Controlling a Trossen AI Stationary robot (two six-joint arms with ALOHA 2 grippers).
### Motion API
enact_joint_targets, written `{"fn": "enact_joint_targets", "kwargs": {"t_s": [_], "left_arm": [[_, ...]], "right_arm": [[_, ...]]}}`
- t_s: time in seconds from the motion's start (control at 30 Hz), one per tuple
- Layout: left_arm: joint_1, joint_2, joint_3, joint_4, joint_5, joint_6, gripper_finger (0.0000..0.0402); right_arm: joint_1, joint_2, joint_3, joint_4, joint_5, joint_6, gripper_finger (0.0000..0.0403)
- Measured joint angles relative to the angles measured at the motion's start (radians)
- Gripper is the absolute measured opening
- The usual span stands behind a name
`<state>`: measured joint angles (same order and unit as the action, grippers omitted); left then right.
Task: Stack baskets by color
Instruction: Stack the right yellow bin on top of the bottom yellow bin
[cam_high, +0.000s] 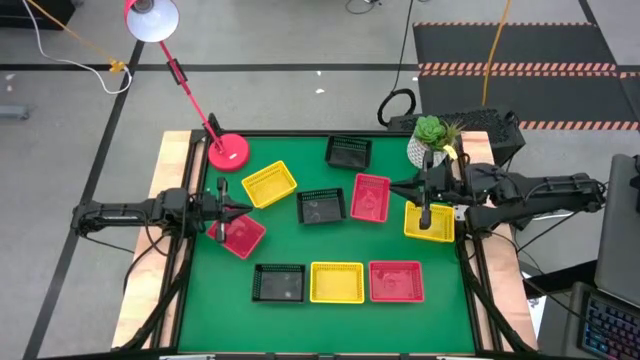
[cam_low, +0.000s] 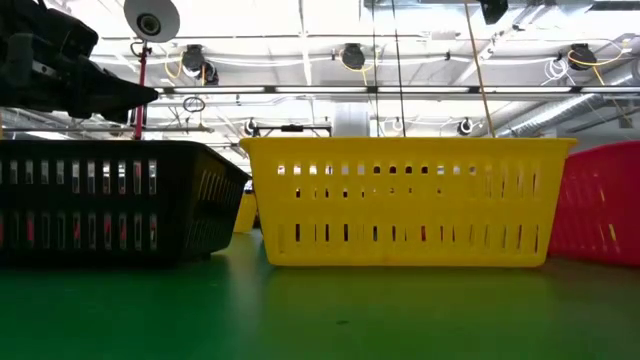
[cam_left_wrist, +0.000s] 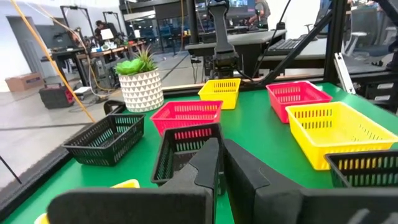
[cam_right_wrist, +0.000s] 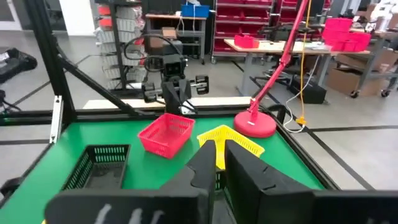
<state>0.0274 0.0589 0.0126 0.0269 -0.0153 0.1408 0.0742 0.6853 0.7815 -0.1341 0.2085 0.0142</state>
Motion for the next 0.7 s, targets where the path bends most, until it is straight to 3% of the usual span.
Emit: {"fn": "enact_joint_targets", "kwargs": {"t_s": [0.17,0.47,0.7], "left_arm": [[0.0,0.0,0.0,0.0,0.0,0.034,0.0026],[0.0,0.0,0.0,0.05,-0.014,0.032,0.0026],[0.0,0.0,0.0,0.083,-0.016,0.033,0.0026]], "right_arm": [[0.0,0.01,0.043,0.039,0.0,0.017,0.0018],[0.0,0.109,0.33,-0.166,0.0,-0.038,0.0001],[0.0,0.125,0.315,-0.172,0.0,-0.05,0.0001]]}}
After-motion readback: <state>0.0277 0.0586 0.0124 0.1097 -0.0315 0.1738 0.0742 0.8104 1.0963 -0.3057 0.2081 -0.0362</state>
